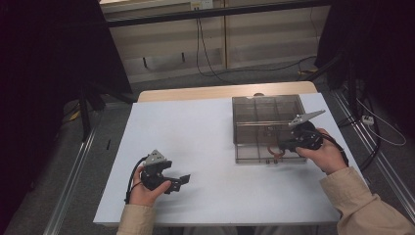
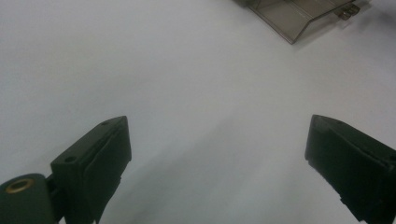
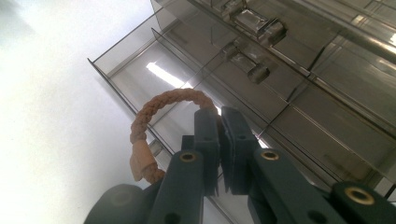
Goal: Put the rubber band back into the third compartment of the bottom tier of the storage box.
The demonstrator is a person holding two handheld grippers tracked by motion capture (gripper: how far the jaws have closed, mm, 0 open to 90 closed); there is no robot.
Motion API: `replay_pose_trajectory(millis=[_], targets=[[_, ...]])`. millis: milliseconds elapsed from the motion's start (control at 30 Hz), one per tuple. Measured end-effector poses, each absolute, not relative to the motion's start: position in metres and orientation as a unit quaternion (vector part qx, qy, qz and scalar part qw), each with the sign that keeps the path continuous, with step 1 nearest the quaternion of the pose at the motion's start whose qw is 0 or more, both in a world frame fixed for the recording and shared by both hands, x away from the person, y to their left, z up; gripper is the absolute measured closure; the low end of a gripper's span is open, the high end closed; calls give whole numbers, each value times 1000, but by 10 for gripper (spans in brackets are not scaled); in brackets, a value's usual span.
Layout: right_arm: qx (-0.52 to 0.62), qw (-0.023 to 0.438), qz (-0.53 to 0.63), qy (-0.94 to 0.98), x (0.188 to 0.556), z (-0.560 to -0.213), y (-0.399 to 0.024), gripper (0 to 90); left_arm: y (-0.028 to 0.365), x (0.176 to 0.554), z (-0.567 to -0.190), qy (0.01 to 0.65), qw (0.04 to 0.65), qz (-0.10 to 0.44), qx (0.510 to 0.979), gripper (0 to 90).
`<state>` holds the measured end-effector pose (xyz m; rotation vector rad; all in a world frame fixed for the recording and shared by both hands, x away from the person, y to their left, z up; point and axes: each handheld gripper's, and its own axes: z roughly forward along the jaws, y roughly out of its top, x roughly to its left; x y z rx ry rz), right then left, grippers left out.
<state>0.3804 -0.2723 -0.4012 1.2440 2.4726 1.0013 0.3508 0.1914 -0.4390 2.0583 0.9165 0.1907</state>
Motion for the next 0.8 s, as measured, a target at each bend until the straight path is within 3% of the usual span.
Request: replay_pose_trajectory(millis=[800], targets=[[429, 106, 334, 832, 381, -404, -280, 860, 191, 350, -439, 366, 426, 75, 824, 71]])
